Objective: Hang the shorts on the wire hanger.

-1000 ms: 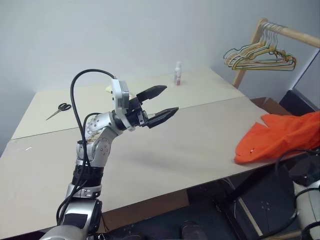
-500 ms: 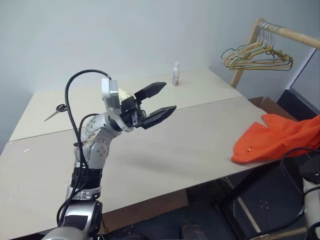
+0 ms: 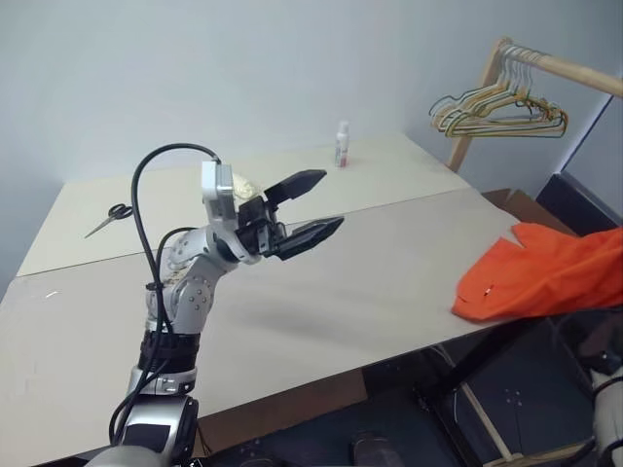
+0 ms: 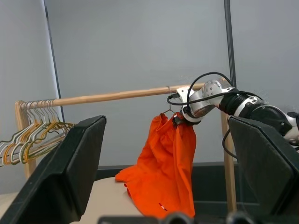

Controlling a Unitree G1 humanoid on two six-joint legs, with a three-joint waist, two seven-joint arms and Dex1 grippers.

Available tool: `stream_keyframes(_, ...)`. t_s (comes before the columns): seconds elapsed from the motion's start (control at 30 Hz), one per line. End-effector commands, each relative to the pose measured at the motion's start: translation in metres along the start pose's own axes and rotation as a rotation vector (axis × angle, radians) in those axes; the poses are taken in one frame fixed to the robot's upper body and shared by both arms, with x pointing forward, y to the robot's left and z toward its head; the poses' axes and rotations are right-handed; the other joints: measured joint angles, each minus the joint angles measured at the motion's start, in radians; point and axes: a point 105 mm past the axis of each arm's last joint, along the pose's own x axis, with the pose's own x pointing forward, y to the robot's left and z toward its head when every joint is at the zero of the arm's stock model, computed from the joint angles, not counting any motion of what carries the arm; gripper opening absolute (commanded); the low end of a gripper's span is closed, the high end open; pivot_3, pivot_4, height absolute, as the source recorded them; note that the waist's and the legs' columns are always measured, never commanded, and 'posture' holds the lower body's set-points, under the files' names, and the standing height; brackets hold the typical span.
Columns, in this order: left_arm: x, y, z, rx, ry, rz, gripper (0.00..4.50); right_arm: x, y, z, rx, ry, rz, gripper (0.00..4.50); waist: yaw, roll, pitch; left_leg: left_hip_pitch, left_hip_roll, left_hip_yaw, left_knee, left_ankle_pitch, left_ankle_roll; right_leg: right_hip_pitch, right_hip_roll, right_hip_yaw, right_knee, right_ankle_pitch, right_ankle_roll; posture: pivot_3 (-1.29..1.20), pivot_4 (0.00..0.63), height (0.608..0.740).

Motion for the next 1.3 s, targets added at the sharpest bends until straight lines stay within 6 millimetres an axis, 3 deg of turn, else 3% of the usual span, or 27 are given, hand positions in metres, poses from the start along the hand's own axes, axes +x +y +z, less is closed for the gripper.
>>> stream_keyframes(0.03, 0.004, -0.003, 0.007, 0.050, 0.001, -0.028, 4.50, -0.021, -0.008, 0.037, -0.043, -0.212, -0.093, 4.47, -0.001, 0.001, 0.000, 0.000, 0.000, 0.000, 0.000, 0.000, 0.000, 0.000, 0.000, 0.000, 0.000, 0.000, 0.000, -0.12, 0.000, 0.740)
stream_keyframes(0.23, 0.004, -0.001, 0.009, 0.055, 0.000, -0.032, 4.50, -0.043, 0.001, 0.056, -0.107, -0.378, -0.110, 4.47, -0.003, 0.001, 0.000, 0.002, 0.000, 0.001, 0.000, 0.000, 0.000, 0.000, 0.000, 0.002, 0.001, 0.001, 0.001, -0.12, 0.000, 0.740)
stream_keyframes(0.4, 0.002, 0.000, 0.011, 0.062, 0.002, -0.024, 4.50, -0.064, 0.022, 0.073, -0.167, -0.548, -0.050, 4.47, -0.003, 0.001, 0.000, 0.009, 0.000, 0.002, 0.000, 0.000, 0.000, 0.001, 0.001, 0.003, 0.000, 0.001, 0.002, -0.11, 0.000, 0.740)
stream_keyframes(0.57, -0.001, -0.001, 0.009, 0.068, 0.016, -0.018, 4.50, -0.070, 0.040, 0.074, -0.165, -0.549, 0.077, 4.47, -0.001, 0.001, 0.001, 0.009, 0.000, 0.002, 0.000, 0.000, 0.001, 0.001, 0.000, 0.003, 0.000, 0.001, 0.002, -0.09, 0.000, 0.740)
stream_keyframes(0.83, -0.006, -0.001, 0.014, 0.079, 0.015, 0.004, 4.50, -0.084, 0.058, 0.077, -0.245, -0.649, 0.123, 4.47, 0.002, 0.001, 0.001, 0.009, 0.000, 0.002, 0.000, -0.001, 0.001, 0.000, 0.000, 0.003, 0.000, 0.001, 0.002, -0.08, 0.000, 0.740)
stream_keyframes(1.0, -0.011, 0.001, 0.016, 0.091, 0.025, 0.014, 4.50, -0.129, 0.090, 0.088, -0.303, -0.914, 0.320, 4.47, -0.001, 0.001, 0.001, 0.009, 0.000, 0.002, 0.000, -0.001, 0.001, 0.000, 0.001, 0.004, 0.000, 0.001, 0.002, -0.07, 0.000, 0.740)
stream_keyframes(1.1, -0.016, 0.002, 0.017, 0.102, 0.038, 0.031, 4.50, -0.147, 0.109, 0.081, -0.260, -0.916, 0.523, 4.47, 0.002, 0.000, 0.002, 0.009, 0.000, 0.002, 0.000, -0.001, 0.001, 0.000, 0.001, 0.003, 0.001, 0.001, 0.002, -0.06, 0.000, 0.740)
stream_keyframes(1.3, -0.037, 0.011, 0.012, 0.130, 0.151, 0.120, 4.50, -0.190, 0.147, 0.050, -0.394, -0.973, 0.886, 4.47, 0.009, -0.002, 0.003, 0.009, 0.001, 0.002, 0.000, -0.001, 0.001, 0.000, 0.000, 0.003, 0.001, 0.002, 0.003, -0.04, 0.000, 0.740)
